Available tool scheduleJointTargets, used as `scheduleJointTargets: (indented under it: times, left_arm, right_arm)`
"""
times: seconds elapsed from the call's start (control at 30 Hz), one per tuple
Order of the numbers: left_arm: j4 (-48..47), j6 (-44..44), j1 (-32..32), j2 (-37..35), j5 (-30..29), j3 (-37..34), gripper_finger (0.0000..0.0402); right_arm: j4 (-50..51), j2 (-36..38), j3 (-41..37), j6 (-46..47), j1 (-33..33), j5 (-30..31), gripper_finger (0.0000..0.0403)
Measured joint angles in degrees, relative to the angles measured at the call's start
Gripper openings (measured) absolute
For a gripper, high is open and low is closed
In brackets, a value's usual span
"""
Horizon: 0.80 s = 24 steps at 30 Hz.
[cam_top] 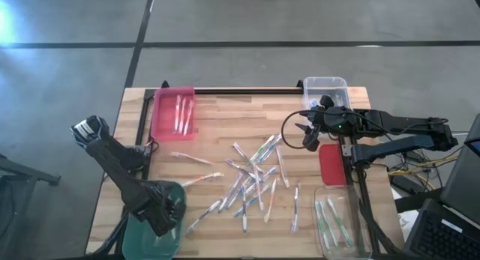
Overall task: Pick & Place Toothbrushes
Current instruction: Put the green toothbrush into the green bin
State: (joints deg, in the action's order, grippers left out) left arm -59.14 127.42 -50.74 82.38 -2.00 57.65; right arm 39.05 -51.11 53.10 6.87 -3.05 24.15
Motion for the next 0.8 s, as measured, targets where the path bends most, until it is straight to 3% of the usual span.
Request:
scheduleJointTargets:
  times: [0.33, 0.8]
  left_arm:
    - [0.7, -0.2, 0.0, 0.5, 0.5, 0.0, 0.0037]
    - [1.1, -3.2, 0.1, 0.4, 0.6, 0.0, 0.0078]
  right_arm:
    - [0.2, 0.0, 0.0, 0.0, 0.0, 0.0, 0.0173]
    - [0.2, 0.0, 0.0, 0.0, 0.0, 0.0, 0.0195]
